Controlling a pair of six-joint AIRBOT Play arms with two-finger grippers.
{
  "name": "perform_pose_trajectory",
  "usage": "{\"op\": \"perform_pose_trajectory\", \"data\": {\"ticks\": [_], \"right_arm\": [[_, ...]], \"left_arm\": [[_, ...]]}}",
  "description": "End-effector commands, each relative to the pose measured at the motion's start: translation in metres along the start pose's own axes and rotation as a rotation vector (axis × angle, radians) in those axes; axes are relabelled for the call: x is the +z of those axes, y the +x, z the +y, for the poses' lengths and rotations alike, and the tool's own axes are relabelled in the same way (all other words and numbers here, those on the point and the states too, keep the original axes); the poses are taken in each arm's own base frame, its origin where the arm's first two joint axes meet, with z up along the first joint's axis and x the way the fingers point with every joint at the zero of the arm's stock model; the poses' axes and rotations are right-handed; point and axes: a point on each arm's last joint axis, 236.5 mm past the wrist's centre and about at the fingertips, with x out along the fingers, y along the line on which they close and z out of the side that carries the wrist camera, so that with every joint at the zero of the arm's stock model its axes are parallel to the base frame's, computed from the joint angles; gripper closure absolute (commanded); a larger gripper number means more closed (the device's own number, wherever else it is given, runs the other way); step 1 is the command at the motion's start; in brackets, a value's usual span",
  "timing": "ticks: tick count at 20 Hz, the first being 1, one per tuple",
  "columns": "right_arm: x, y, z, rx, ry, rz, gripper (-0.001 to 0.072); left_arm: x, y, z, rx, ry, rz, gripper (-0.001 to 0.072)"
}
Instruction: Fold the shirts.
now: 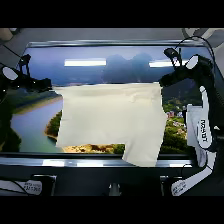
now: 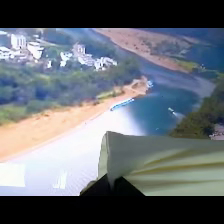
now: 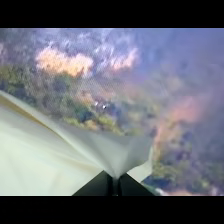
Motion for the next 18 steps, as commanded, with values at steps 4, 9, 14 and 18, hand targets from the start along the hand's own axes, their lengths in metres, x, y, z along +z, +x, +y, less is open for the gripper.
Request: {"op": "perform_pose_trajectory", "data": {"ticks": [4,9,14,18], "right_arm": [[-0.127,-0.013,0.045,0.200,-0.017,0.508,0.0690],[-0.151,0.021,0.068,0.259,0.061,0.520,0.0684],[-0.138,-0.028,0.045,0.201,0.030,0.460,0.0199],[-0.187,-0.086,0.015,0.177,0.216,0.494,0.0226]], "left_arm": [[-0.107,-0.002,-0.003,-0.039,0.034,0.428,0.0683],[-0.171,0.024,-0.007,-0.032,-0.028,0.591,0.0681],[-0.147,0.004,-0.009,-0.041,-0.046,0.534,0.0185],[-0.162,-0.029,0.009,-0.026,-0.101,0.508,0.0188]]}}
